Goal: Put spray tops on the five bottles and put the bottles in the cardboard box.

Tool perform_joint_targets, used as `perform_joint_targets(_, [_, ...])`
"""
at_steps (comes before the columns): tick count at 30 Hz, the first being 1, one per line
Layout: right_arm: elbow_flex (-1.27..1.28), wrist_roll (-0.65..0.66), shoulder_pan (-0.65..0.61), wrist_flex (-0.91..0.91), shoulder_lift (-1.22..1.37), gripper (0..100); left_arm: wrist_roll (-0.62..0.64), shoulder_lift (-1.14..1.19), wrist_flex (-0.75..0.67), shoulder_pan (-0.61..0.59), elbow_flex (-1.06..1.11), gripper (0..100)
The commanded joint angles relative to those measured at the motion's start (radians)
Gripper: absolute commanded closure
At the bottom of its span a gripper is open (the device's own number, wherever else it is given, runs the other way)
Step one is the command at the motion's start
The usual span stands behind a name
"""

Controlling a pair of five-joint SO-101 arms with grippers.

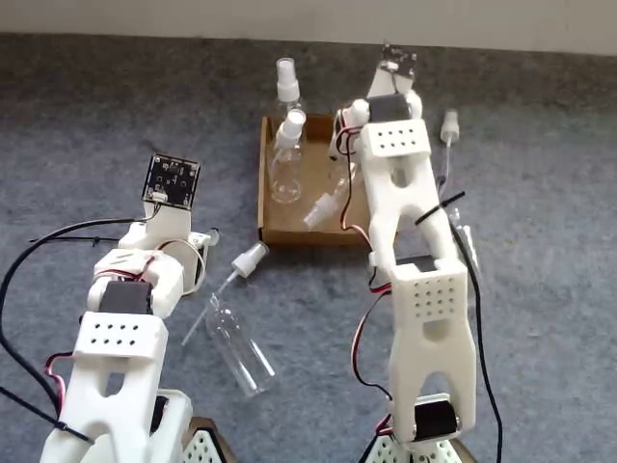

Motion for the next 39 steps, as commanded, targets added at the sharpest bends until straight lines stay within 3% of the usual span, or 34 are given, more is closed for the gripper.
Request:
perform_joint_targets(1, [-0.162, -0.003, 0.01, 0.094, -0.039, 96.4, 0.006, -0.019, -0.017, 0.018, -0.004, 80])
perform_joint_targets(8, [-0.285, 0.031, 0.082, 0.269, -0.045, 96.4, 0.006, -0.019, -0.017, 0.018, -0.002, 80])
perform_joint_targets(16, [-0.275, 0.057, 0.266, 0.269, -0.09, 96.4, 0.006, -0.018, -0.017, 0.018, -0.002, 80])
perform_joint_targets(21, [-0.128, 0.069, 0.378, 0.268, -0.228, 96.4, 0.006, -0.016, -0.017, 0.018, -0.002, 80])
perform_joint_targets(29, [0.283, 0.433, 0.509, 0.266, -0.435, 96.8, 0.006, -0.012, -0.017, 0.018, -0.002, 80])
perform_joint_targets(35, [0.659, 0.77, 0.527, 0.26, -0.694, 96.8, 0.006, -0.012, -0.017, 0.018, -0.002, 80])
perform_joint_targets(39, [0.966, 0.893, 0.558, 0.053, -0.868, 96.8, 0.006, -0.012, -0.017, 0.018, -0.002, 80])
